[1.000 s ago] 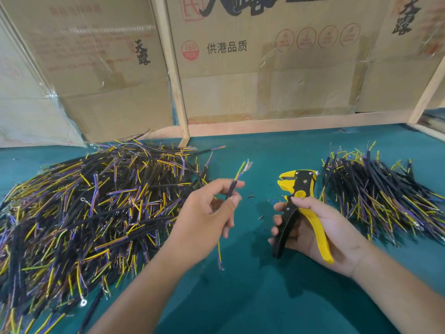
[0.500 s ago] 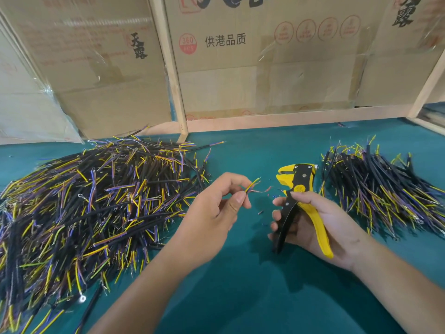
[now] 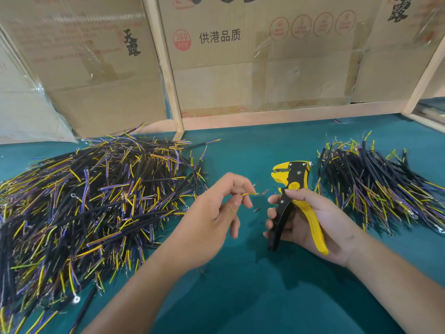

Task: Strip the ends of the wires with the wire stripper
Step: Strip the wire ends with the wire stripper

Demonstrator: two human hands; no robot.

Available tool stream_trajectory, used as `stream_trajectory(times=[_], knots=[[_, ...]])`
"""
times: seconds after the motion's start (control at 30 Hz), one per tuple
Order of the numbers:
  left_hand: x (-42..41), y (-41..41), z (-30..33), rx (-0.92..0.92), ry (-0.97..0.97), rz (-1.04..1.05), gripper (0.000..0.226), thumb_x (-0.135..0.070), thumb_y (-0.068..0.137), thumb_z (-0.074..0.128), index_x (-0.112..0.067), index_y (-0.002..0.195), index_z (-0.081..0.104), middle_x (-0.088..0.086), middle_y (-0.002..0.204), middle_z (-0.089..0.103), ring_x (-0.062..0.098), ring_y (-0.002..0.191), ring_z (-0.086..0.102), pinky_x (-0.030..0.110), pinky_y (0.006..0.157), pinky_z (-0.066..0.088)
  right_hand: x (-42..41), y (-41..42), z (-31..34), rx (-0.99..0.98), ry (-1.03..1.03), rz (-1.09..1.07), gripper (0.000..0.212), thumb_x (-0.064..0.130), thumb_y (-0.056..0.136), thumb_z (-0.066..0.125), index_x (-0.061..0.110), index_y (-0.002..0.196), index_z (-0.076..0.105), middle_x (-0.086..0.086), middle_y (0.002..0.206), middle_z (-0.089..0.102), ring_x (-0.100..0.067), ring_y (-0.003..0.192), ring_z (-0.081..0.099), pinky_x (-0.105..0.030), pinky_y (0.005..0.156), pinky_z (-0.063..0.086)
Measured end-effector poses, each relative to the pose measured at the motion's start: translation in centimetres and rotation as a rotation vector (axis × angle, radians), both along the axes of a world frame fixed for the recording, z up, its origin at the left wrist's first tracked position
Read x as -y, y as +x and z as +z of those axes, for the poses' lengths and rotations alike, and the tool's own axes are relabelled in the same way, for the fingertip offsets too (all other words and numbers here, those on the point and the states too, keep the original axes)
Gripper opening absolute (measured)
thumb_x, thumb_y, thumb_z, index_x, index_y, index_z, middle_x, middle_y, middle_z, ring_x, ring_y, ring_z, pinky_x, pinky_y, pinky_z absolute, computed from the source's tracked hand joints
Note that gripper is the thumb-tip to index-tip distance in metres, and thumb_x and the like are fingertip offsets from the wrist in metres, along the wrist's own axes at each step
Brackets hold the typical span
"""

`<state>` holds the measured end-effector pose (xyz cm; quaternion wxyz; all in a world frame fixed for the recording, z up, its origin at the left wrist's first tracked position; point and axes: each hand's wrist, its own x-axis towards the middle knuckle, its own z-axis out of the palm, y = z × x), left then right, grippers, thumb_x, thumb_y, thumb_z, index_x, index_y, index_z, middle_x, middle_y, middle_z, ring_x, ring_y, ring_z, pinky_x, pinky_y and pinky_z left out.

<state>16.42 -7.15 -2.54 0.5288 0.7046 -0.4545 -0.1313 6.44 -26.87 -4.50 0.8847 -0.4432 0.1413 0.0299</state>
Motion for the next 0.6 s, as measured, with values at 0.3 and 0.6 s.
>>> stream_trajectory(times=[0.3,0.6], knots=[[0.10,-0.34,0.93,-0.098,-0.140,0.009,0.021,-0.042,0.093,0.048,-0.023,0.082,0.050,0.019,0.084,0.049,0.003,0.057,0.033,0.010,0.052,0.030,-0.08,-0.04,0.02,0.002,-0.006,0.006,0.034,0.031,0.084,0.062,0.002,0.102,0.062,-0.019,0.085,0.056,-0.036,0.074,0.059,-0.049,0.073,0.058],[0.14,-0.12,0.34,-0.077,-0.080,0.045,0.010,-0.017,0.103,0.050,-0.016,0.109,0.057,-0.007,0.079,0.065,0.001,0.050,0.037,0.009,0.049,0.029,0.09,-0.58,0.12,0.038,-0.073,0.109,0.033,0.034,0.082,0.069,0.005,0.099,0.069,-0.018,0.082,0.057,-0.035,0.073,0.059,-0.051,0.076,0.056]])
